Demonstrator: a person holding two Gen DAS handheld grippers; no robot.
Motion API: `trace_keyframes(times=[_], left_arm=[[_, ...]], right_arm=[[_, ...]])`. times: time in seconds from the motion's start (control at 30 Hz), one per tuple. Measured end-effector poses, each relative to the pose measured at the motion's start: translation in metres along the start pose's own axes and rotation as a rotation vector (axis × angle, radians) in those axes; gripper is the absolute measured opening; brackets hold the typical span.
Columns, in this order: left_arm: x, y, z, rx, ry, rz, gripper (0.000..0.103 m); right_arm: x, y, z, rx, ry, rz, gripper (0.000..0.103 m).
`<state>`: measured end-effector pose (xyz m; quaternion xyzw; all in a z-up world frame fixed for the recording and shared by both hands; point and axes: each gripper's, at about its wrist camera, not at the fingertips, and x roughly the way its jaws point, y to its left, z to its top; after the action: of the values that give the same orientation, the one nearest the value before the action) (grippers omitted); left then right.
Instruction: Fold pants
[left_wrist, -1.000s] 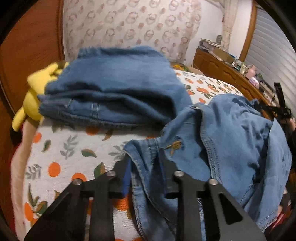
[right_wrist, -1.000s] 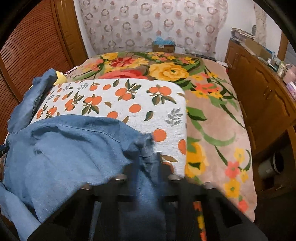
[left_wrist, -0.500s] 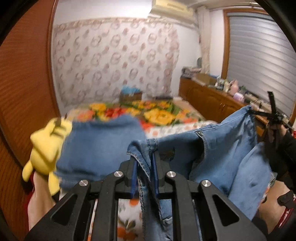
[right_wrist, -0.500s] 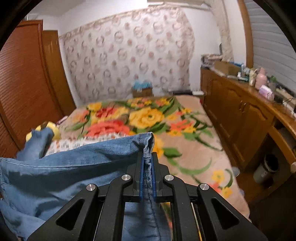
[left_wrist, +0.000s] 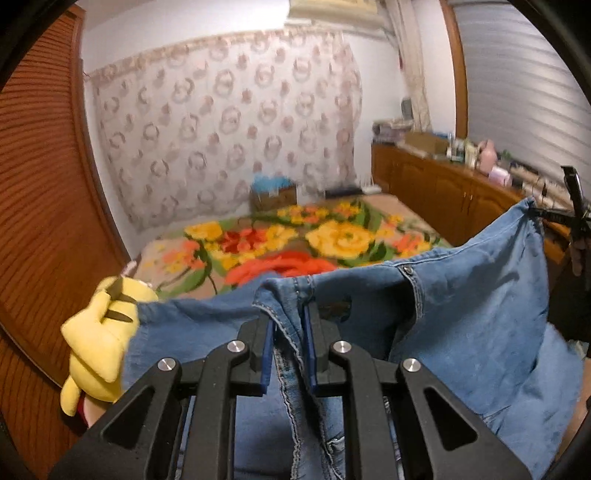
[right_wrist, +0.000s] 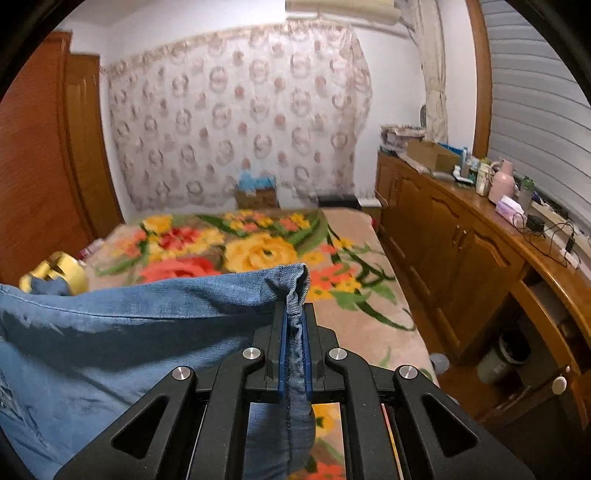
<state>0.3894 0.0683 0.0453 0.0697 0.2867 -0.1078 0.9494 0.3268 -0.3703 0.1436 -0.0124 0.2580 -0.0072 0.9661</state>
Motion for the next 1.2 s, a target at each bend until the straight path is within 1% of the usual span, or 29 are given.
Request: trace_keyframes(times=[0.03,0.1,0.17,0.23,0.3,0.33,0.37,0.4,0.43,0.47,0.5,0.57,0.6,0.63,0.73,0.8,0.87,0.9,1.0,1.1,1.13,1.2], left_arm=[[0.010,-0.001,-0.004,0.004,0.020,-0.005,0.018],[0.028,-0.003,-0.013,0.004,0.066,-0.022,0.020],[0.039,0.001,-0.019,-0.002,0.088,-0.025,0.023],[0.043,0.003,-0.025,-0.004,0.102,-0.034,0.028],[0.044,0.004,-0.029,-0.010,0.117,-0.035,0.039],[0.043,0.006,-0.031,-0.012,0.122,-0.035,0.042],[0.039,0.011,-0.033,-0.016,0.123,-0.039,0.049],[0.037,0.012,-0.036,-0.019,0.123,-0.040,0.051],[0.033,0.016,-0.039,-0.026,0.126,-0.034,0.051],[0.028,0.019,-0.042,-0.037,0.125,-0.025,0.051],[0.023,0.021,-0.045,-0.047,0.118,-0.022,0.051],[0.010,0.020,-0.051,-0.060,0.107,-0.028,0.051],[0.003,0.016,-0.055,-0.060,0.108,-0.042,0.051],[0.000,0.014,-0.057,-0.060,0.110,-0.054,0.051],[-0.013,-0.003,-0.069,-0.054,0.119,-0.080,0.051],[-0.017,-0.017,-0.076,-0.047,0.132,-0.100,0.051],[-0.019,-0.029,-0.085,-0.055,0.152,-0.135,0.051],[-0.018,-0.036,-0.089,-0.057,0.175,-0.141,0.051],[-0.014,-0.050,-0.100,-0.046,0.215,-0.109,0.051],[-0.010,-0.054,-0.110,-0.072,0.243,-0.089,0.050],[-0.009,-0.053,-0.111,-0.084,0.250,-0.090,0.049],[-0.007,-0.056,-0.113,-0.098,0.262,-0.098,0.043]], right_arm=[[0.012,0.003,0.005,-0.002,0.019,-0.002,0.006],[0.034,0.011,-0.007,-0.007,0.080,0.007,0.007],[0.050,0.018,-0.017,-0.008,0.127,0.026,0.008],[0.062,0.025,-0.026,-0.016,0.154,0.021,0.013],[0.070,0.032,-0.034,-0.005,0.168,0.019,0.020],[0.070,0.033,-0.036,0.001,0.170,0.017,0.023],[0.071,0.035,-0.037,0.004,0.171,0.019,0.028],[0.070,0.038,-0.038,0.000,0.172,0.018,0.034],[0.069,0.036,-0.036,-0.002,0.168,0.015,0.037],[0.069,0.034,-0.033,-0.002,0.166,0.009,0.045],[0.067,0.032,-0.032,0.000,0.169,0.004,0.048],[0.055,0.033,-0.028,-0.002,0.160,0.012,0.049],[0.044,0.023,-0.025,-0.004,0.153,0.021,0.049],[0.041,0.021,-0.024,-0.005,0.147,0.036,0.049],[0.028,0.029,-0.032,-0.021,0.126,0.096,0.053],[0.016,0.038,-0.039,-0.031,0.117,0.134,0.058],[0.005,0.050,-0.046,-0.042,0.113,0.175,0.059],[-0.001,0.055,-0.050,-0.047,0.109,0.195,0.059],[-0.016,0.068,-0.063,-0.068,0.114,0.248,0.060],[-0.026,0.075,-0.080,-0.095,0.127,0.288,0.060],[-0.029,0.077,-0.087,-0.102,0.135,0.301,0.060],[-0.031,0.077,-0.099,-0.120,0.159,0.319,0.060]])
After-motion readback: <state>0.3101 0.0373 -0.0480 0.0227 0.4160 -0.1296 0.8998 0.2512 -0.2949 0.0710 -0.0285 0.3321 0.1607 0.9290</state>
